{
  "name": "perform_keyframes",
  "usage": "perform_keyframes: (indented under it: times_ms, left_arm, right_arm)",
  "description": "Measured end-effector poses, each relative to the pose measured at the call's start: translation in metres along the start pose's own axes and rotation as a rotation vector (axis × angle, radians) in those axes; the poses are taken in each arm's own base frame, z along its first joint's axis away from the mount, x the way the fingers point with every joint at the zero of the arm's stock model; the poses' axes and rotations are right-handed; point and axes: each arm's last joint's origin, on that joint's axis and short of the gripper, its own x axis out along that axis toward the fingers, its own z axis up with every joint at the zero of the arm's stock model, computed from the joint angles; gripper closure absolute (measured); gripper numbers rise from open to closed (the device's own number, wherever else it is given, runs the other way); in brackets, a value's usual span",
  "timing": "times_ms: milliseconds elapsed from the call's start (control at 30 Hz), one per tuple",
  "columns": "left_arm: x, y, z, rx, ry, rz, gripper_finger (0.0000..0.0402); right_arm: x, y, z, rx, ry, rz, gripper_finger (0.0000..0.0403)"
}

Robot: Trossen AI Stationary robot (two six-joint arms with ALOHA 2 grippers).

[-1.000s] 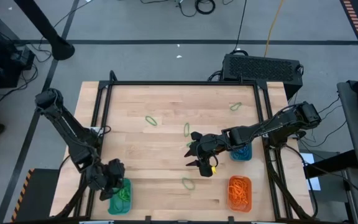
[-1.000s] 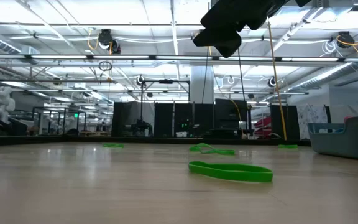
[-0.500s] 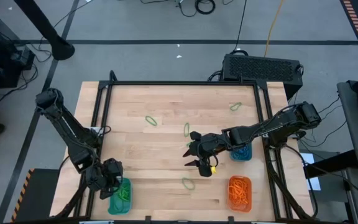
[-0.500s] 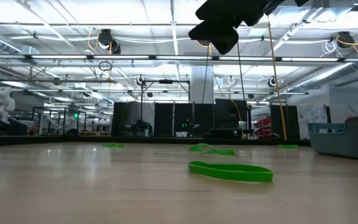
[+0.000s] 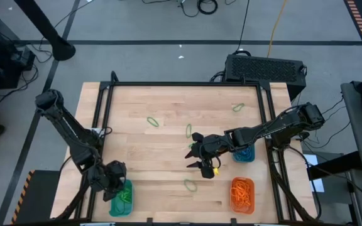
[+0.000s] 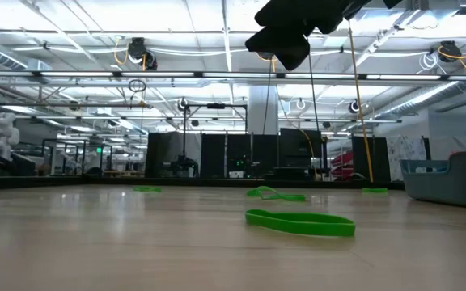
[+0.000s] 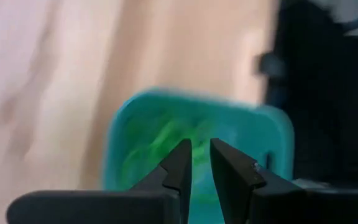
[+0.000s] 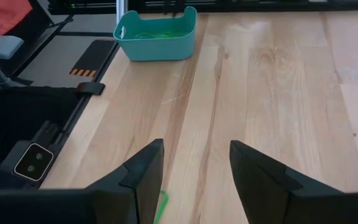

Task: Sort rubber bands into baskets
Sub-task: Put the green rubber band into the green bin

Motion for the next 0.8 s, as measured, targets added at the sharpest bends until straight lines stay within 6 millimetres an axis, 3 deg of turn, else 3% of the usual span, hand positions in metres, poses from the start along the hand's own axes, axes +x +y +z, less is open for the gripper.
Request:
perform_keyframes:
  times_ms: [167,300,400,600,800]
  left_arm:
    - [-0.002,-0.010,0.022,0.177,-0.140,-0.132,0.0336]
    - [-0.004,-0.001,0.045,0.302,-0.309,-0.034,0.0336]
    - [-0.005,0.013,0.062,0.348,-0.408,0.130,0.0336]
    - [-0.012,0.058,0.099,0.307,-0.407,0.384,0.0336]
    - [-0.026,0.102,0.131,0.275,-0.367,0.432,0.0336]
  right_arm:
    - [0.000,0.000,0.001,-0.026,-0.008,0.001,0.0227]
    - [0.000,0.000,0.001,-0.034,-0.010,0.001,0.0227]
    - [0.000,0.000,0.001,-0.050,-0.014,0.002,0.0227]
    - [0.000,0.000,0.001,-0.075,-0.014,0.002,0.0227]
    - [0.000,0.000,0.001,-0.104,-0.006,0.001,0.0227]
